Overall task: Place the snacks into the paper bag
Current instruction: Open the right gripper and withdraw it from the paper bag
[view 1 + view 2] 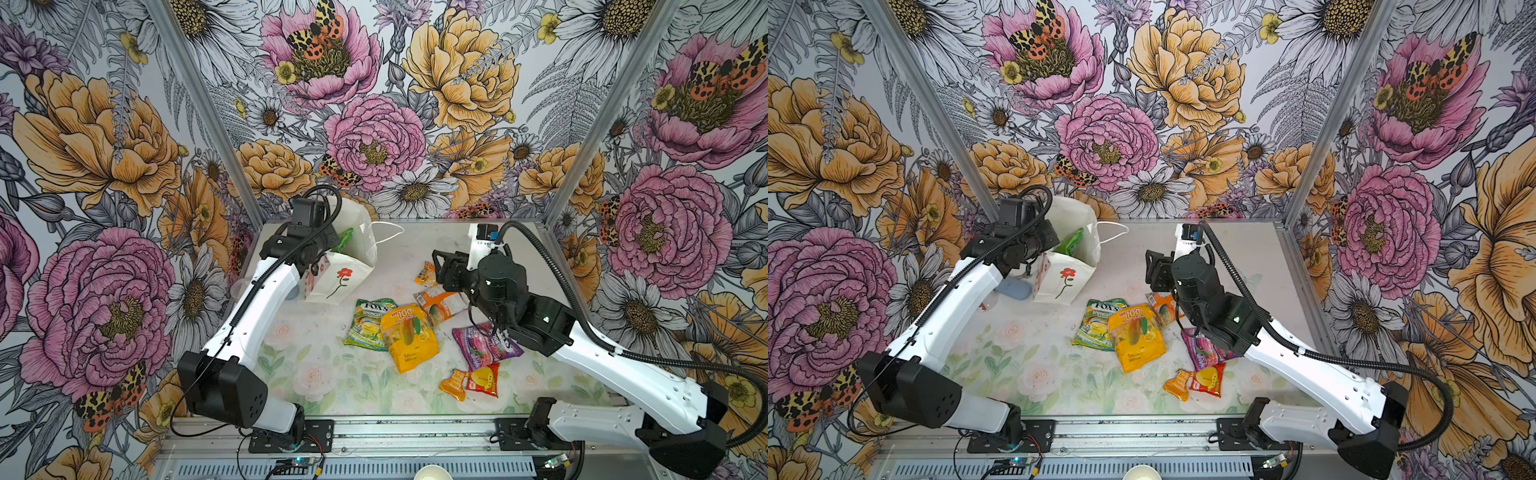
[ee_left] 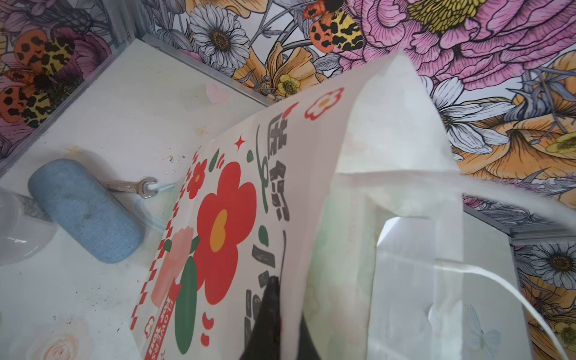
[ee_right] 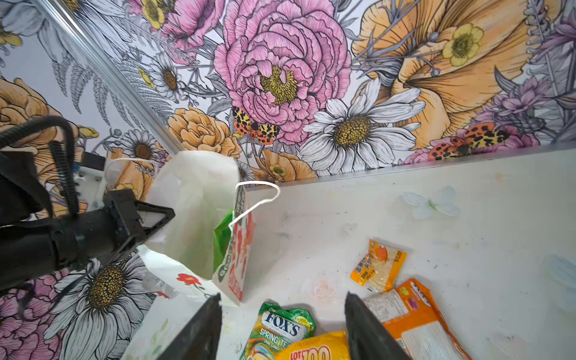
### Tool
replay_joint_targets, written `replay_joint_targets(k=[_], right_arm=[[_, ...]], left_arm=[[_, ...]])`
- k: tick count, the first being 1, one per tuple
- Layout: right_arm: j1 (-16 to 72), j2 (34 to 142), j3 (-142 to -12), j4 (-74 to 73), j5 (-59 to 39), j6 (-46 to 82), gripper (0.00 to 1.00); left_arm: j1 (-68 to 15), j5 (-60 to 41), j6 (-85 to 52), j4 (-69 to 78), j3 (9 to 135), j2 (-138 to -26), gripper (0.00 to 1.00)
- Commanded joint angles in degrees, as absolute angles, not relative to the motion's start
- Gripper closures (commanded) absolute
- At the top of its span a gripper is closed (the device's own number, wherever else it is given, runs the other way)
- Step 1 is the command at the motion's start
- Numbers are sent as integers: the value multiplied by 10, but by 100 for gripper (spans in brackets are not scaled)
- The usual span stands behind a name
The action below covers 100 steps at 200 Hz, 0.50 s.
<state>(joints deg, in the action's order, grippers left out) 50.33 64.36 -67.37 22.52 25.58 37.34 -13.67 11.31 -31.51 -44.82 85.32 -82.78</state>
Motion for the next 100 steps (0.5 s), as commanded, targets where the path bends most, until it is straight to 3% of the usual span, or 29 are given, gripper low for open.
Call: replay_joint_targets(k=[1,54,100], right_arm=[[497,647,-632,283,222,413,34],[497,717,-535,291,145,552,26],[520,800,-524,280,104,570,20]], left_arm=[[-123,79,-309,-470,841,-794,100],[-92,56,-271,-542,807,-766,100],[-83,39,-236,-539,773,-748,100]])
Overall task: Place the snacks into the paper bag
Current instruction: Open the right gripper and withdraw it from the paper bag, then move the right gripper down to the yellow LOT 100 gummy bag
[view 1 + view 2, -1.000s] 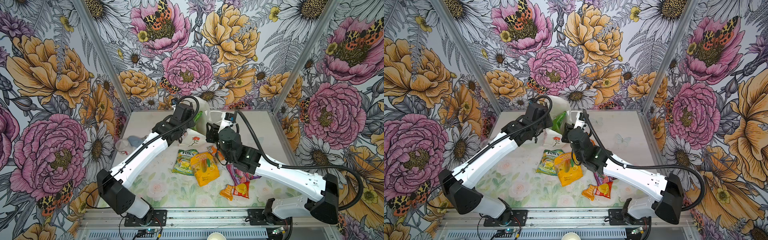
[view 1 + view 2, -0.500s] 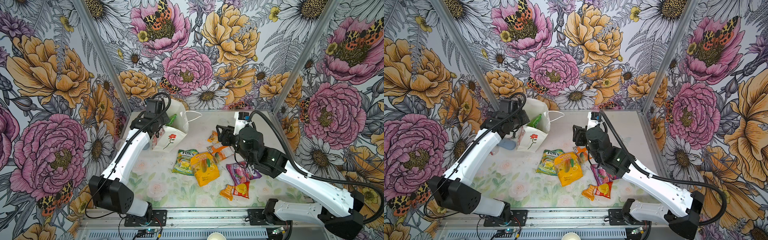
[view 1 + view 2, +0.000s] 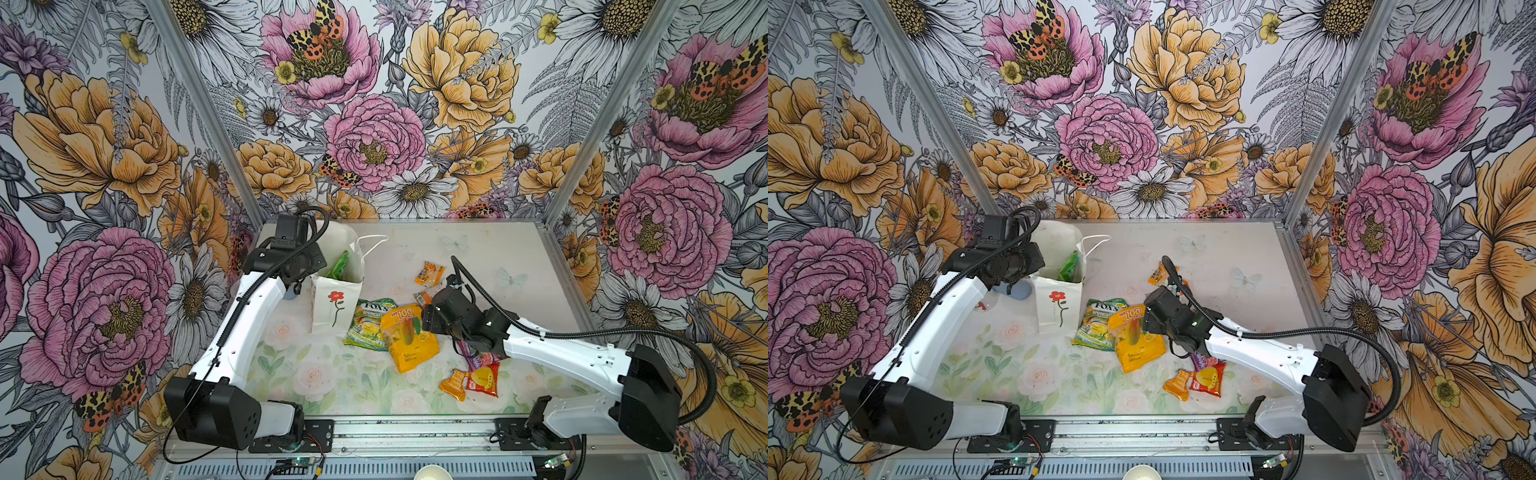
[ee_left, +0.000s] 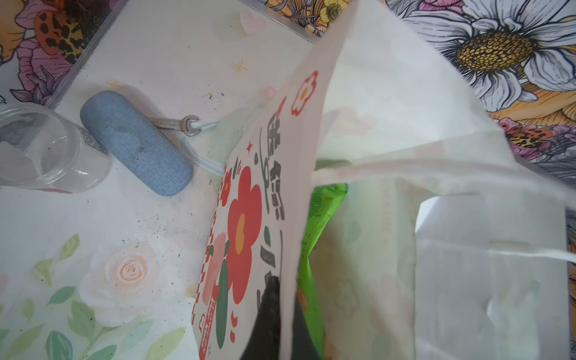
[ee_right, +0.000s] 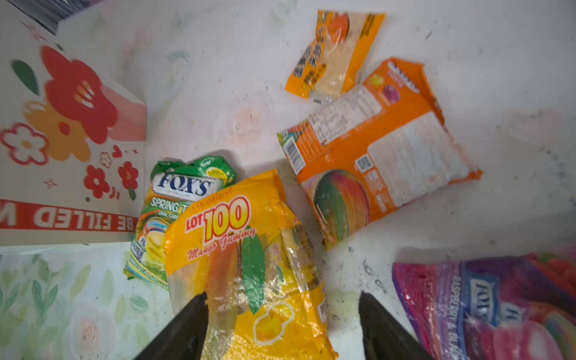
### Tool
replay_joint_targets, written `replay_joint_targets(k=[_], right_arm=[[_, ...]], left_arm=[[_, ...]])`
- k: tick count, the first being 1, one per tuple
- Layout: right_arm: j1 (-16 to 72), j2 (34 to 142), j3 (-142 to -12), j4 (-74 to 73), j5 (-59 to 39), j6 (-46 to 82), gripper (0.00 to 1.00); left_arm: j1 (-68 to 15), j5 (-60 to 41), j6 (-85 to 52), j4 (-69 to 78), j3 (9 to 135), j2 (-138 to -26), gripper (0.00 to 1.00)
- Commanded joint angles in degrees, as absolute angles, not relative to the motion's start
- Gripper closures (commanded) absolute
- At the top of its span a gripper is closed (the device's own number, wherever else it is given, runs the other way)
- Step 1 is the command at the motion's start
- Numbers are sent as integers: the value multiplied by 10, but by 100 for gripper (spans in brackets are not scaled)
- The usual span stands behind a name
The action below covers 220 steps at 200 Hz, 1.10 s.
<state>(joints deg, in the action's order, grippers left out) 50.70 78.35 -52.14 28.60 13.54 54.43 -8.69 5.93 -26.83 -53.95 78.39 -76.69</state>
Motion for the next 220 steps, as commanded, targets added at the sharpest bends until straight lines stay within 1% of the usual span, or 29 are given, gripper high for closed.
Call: replay_joint_targets(k=[1,55,89,114,135,146,163,183,202,220], right_arm=[[520,801,-523,280,103,570,20],[519,865,-508,262,53,594,19],[527,870,-496,254,27,603,16],[555,875,-502,242,5,591,15],[587,899,-534,233,-16,579,14],[603,918,-553,227,-24,572,16],[629,946,-590,231,-24,550,20],[639,953,-615,245,-19,525,23],[636,916,-601,270,34,508,24],[625,864,-571,271,80,454,22]], left_arm=[[-83,39,-235,-539,773,-748,100],[-75,25,-203,-521,757,-738,100],[-74,9,-204,-505,739,-727,100],[-71,6,-207,-503,735,-724,100],[-69,9,-209,-502,732,-721,100],[-69,16,-211,-503,729,-719,100],[-70,20,-211,-504,726,-717,100],[-71,29,-211,-504,724,-712,100],[-71,35,-210,-504,723,-708,100],[-71,35,-210,-504,723,-706,100]])
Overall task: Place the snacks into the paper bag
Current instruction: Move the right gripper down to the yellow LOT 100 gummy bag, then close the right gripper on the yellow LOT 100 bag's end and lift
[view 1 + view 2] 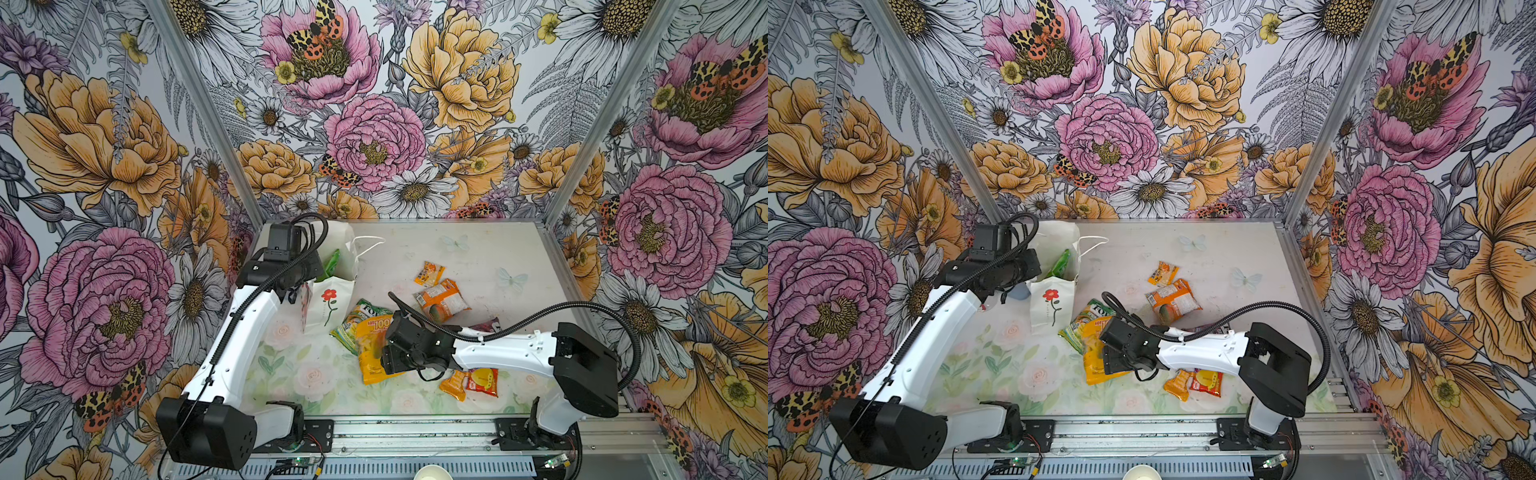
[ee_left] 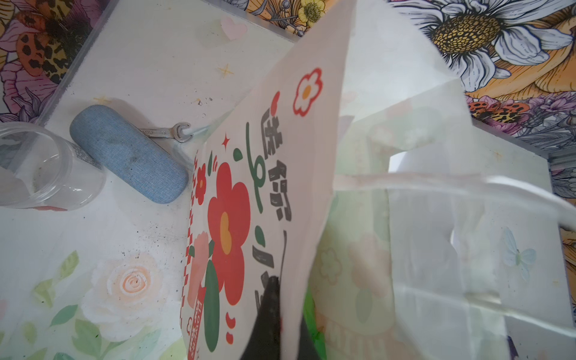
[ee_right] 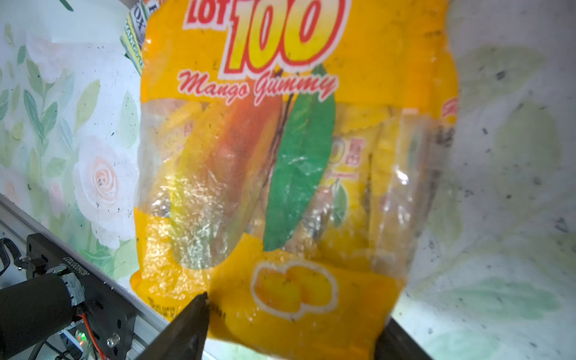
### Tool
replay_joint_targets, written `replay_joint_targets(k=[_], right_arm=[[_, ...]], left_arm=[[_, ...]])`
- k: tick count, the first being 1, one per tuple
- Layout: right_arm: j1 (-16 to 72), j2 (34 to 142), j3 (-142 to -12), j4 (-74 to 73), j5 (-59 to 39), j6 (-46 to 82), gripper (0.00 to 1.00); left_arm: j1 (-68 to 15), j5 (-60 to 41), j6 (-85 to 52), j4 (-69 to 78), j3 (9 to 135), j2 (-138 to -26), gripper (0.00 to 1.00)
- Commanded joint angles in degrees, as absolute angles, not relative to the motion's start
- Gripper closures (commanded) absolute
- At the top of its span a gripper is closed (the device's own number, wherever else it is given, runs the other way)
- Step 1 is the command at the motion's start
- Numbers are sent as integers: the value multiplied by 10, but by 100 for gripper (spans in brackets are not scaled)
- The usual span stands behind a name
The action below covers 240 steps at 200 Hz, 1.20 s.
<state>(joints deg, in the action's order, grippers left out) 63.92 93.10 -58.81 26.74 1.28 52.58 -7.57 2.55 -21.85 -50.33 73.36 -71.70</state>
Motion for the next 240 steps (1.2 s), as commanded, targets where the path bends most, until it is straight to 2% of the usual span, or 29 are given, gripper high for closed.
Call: replay_joint_targets(k=[1,20,44,84,126,171,240], right_arm=[[624,861,-571,270,81,449,22],[593,829,-567,270,74,333,20],[549,826,-582,271,8,161,19],[466,909,-666,286,-139,5,19],[410,1004,-765,303,-239,-91,19],[407,1115,-859,367,-272,-157,19],[413,1222,-939,452,-322,-198,20]], left_arm=[[-71,35,-210,-504,723,-705,100],[-70,36,-211,-505,724,-702,100],[-68,57,-216,-507,720,-693,100],[-47,72,-229,-507,707,-678,100],[-37,77,-231,-507,705,-673,100],[-15,69,-237,-501,699,-662,100],[-4,54,-238,-498,690,-662,100]])
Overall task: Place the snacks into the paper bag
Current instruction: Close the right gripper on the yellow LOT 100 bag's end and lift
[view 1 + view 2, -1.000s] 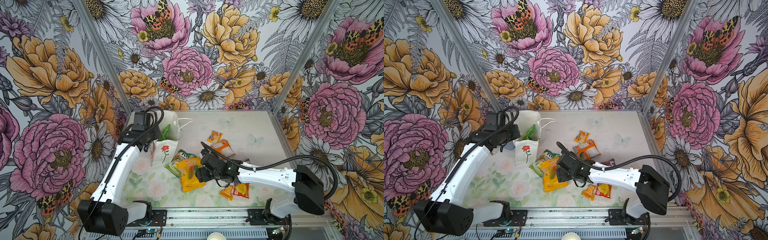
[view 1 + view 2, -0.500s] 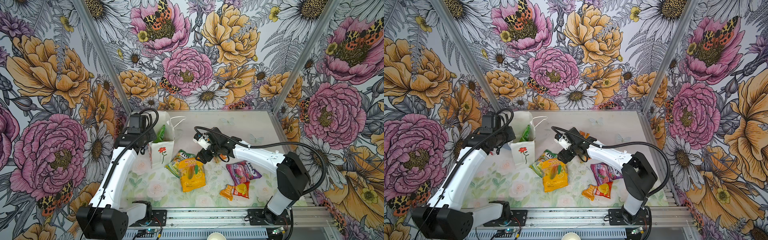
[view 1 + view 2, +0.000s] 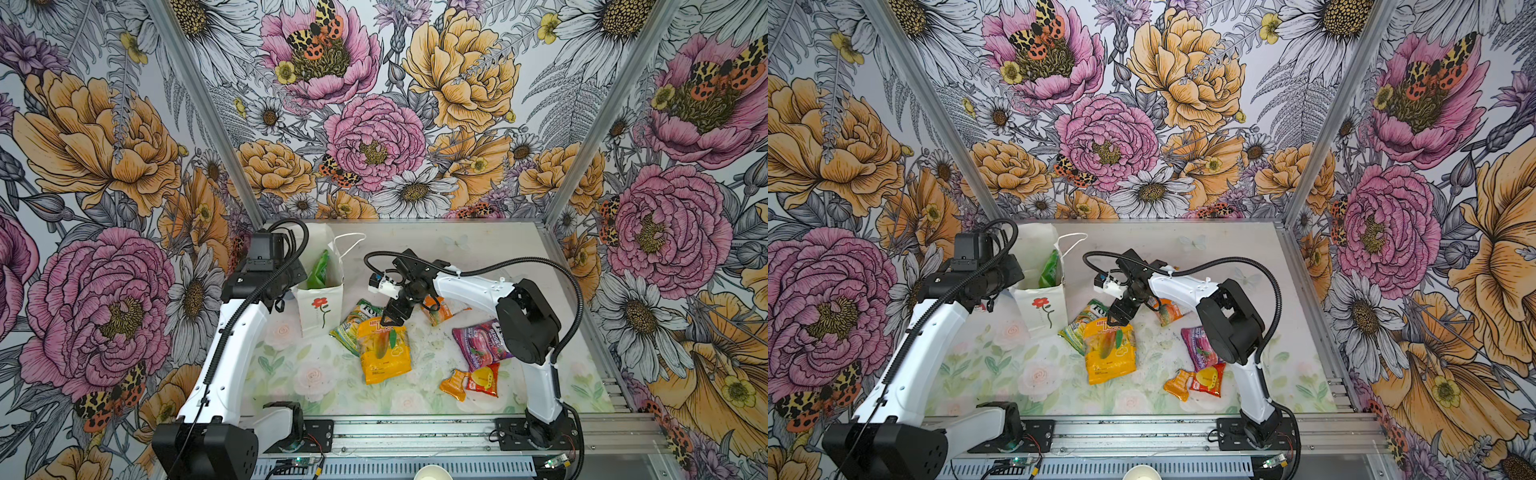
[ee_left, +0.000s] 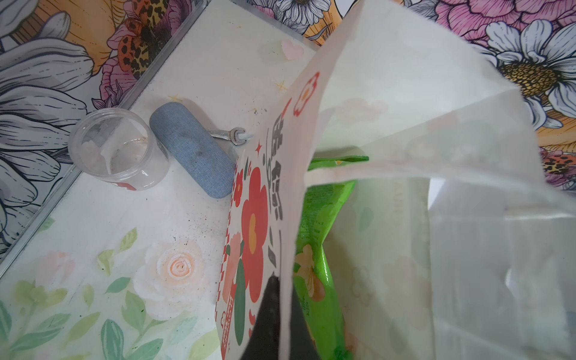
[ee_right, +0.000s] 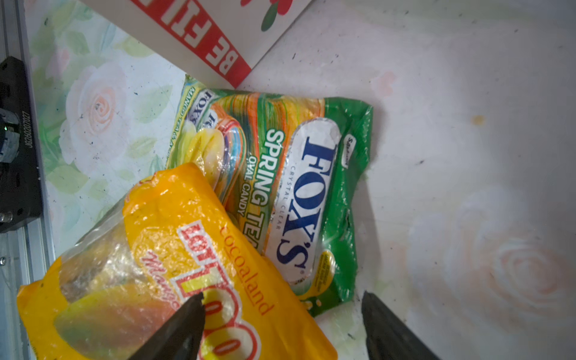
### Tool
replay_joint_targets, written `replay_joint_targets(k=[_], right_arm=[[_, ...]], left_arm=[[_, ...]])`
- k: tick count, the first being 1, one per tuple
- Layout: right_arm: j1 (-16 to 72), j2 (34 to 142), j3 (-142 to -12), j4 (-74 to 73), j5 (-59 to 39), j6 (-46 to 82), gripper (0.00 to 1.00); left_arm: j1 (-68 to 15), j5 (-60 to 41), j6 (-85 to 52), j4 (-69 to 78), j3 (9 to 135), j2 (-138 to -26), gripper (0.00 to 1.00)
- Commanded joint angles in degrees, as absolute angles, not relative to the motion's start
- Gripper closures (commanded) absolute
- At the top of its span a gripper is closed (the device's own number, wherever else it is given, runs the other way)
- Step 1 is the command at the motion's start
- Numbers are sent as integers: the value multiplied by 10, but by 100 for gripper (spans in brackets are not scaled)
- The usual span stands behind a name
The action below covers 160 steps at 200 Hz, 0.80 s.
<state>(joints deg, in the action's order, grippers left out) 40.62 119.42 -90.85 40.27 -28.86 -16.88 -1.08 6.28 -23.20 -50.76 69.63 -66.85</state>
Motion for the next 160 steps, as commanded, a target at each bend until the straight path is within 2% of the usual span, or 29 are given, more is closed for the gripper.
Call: replay_joint_targets(k=[1,33,70,81,97,109,137,160], right_arm=[[413,1224,-939,454,-321,-199,20],[419,1247,-940,474,-297,-198,23],[416,1222,-920,469,-296,-186,39],[415,1209,-912,464,-295,-179,46],[412,1194,-904,461,-300,-161,70],[407,1176,-891,451,-308,-148,77],[405,1107,-822,386,-306,-115,85],[400,1052,-767,334,-312,-82,98]], left_arm=[[-4,54,-238,-498,690,-663,100],[-2,49,-238,-498,689,-664,100],[0,47,-238,-498,690,-666,100],[0,47,-238,-498,690,-666,100],[1,47,-238,-498,689,-666,100],[1,48,-239,-497,688,-665,100],[2,39,-239,-497,689,-671,100],[2,36,-239,-497,689,-672,100]])
